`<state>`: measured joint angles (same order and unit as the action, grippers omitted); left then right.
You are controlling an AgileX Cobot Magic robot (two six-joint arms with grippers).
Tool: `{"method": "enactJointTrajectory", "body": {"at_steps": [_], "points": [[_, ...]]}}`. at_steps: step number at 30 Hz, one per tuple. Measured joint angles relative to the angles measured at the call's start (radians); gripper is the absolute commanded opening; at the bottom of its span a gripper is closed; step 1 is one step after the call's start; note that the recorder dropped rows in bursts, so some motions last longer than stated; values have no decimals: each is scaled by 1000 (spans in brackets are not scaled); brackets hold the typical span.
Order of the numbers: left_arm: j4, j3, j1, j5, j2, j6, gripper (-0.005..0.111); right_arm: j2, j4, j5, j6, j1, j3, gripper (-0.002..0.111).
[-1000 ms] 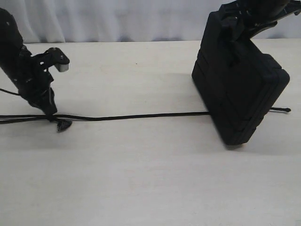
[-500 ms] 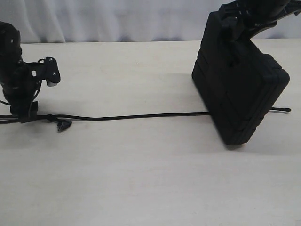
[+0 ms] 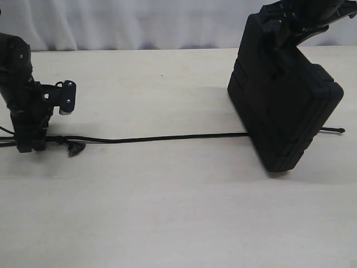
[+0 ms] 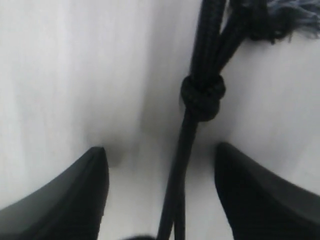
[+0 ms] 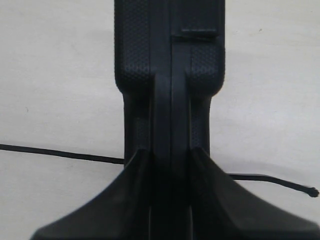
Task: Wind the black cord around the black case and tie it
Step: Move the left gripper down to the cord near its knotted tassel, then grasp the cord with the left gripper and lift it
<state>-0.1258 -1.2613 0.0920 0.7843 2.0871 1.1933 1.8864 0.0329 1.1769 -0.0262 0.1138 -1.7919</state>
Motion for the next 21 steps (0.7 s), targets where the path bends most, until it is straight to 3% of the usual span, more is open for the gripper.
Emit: {"method": "enactJointTrajectory", "body": {"at_steps": [7, 13, 14, 18, 19, 21], "points": [[73, -3, 0, 31, 4, 9, 0, 0, 0, 0, 0, 0, 0, 4], [367, -3, 0, 40, 6, 11, 0, 0, 0, 0, 0, 0, 0, 4], [548, -2, 0, 40, 16, 11, 0, 0, 0, 0, 0, 0, 0, 4], [939, 2, 0, 28, 33, 11, 0, 0, 0, 0, 0, 0, 0, 4], [1161, 2, 0, 35, 42, -28, 1, 0, 0, 0, 0, 0, 0, 4], [1336, 2, 4, 71, 62, -84, 9, 0, 0, 0, 0, 0, 0, 4]]}}
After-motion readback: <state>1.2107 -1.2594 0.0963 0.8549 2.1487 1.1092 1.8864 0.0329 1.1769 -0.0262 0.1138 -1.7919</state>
